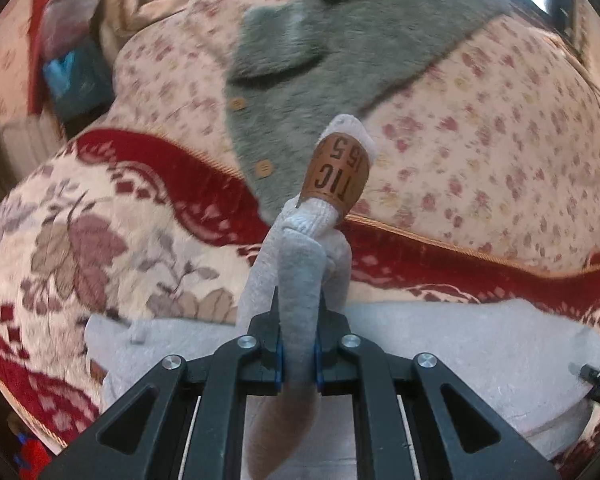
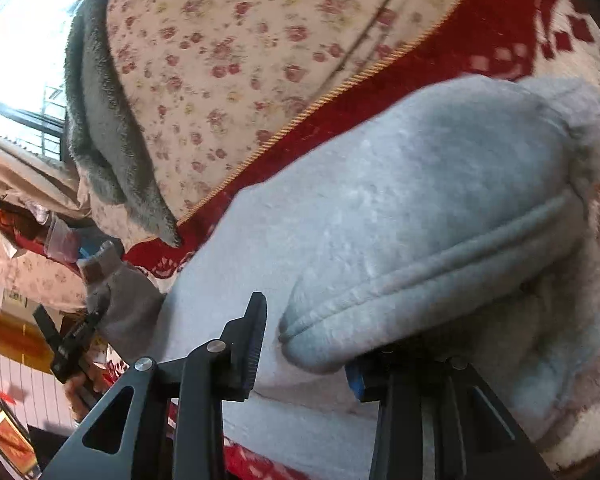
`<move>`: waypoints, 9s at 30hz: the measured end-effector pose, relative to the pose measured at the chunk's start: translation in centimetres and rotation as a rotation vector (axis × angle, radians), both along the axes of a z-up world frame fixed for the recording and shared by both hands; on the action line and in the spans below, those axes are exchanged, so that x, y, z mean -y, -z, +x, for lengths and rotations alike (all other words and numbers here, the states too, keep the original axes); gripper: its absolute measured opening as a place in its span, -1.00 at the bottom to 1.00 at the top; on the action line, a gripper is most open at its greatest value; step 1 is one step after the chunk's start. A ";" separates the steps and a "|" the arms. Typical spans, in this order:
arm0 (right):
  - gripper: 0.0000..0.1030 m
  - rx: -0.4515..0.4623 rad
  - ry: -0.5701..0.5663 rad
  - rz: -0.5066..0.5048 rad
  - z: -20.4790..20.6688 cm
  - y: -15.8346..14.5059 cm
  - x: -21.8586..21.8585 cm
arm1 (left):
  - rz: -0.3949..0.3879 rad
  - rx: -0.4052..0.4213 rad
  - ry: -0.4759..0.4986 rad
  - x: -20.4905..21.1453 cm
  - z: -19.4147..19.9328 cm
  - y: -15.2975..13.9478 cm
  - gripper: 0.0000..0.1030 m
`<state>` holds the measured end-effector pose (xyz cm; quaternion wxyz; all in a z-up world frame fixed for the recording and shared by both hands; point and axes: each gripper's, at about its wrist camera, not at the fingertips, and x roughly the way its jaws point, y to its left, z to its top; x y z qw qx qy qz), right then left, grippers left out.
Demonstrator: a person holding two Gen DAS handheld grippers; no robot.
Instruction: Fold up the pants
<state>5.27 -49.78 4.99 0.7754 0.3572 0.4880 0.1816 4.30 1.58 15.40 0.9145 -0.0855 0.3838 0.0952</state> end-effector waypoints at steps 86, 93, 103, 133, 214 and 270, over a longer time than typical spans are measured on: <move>-0.69 0.194 0.132 0.316 -6.0 -5.7 7.0 | -0.177 0.272 0.026 -9.3 -4.6 0.0 -0.78; -0.69 0.027 0.076 0.265 -8.2 0.4 6.3 | -0.275 0.053 -0.160 -14.2 -9.7 12.4 -0.63; -0.55 -0.063 0.064 0.187 -9.3 1.8 6.3 | -0.282 0.042 -0.181 -15.1 -11.9 11.9 0.38; -0.56 -0.049 0.306 0.151 -7.3 1.2 13.7 | -0.223 0.016 0.516 16.6 -6.5 2.1 0.77; -0.19 0.211 -0.262 -0.292 -3.6 0.7 1.6 | -0.083 -0.330 0.838 28.7 12.3 10.0 0.77; 0.46 0.339 -0.565 -0.506 4.3 -4.2 -24.3 | -0.201 -0.073 0.144 2.7 -3.0 6.3 0.57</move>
